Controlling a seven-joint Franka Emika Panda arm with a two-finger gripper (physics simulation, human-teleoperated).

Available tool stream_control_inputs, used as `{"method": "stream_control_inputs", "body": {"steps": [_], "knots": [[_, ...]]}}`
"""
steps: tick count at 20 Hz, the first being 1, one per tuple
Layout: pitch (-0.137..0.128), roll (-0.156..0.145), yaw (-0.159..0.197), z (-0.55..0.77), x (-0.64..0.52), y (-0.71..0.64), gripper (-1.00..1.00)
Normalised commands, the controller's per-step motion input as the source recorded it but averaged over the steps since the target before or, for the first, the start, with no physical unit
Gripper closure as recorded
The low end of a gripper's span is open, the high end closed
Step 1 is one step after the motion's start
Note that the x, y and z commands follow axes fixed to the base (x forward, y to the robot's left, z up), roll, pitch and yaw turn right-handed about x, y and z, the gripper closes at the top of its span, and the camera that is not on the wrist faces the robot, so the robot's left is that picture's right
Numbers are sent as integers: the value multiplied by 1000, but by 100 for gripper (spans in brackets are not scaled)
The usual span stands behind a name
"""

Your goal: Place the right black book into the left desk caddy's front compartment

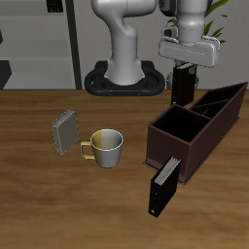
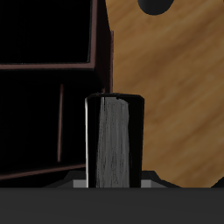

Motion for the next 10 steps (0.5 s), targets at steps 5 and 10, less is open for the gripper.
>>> {"method": "stream_control_inputs", "body": {"steps": [5,10], "knots": [[4,37,31,-3,106,210,100],[-9,20,34,59,116,158,100]]}}
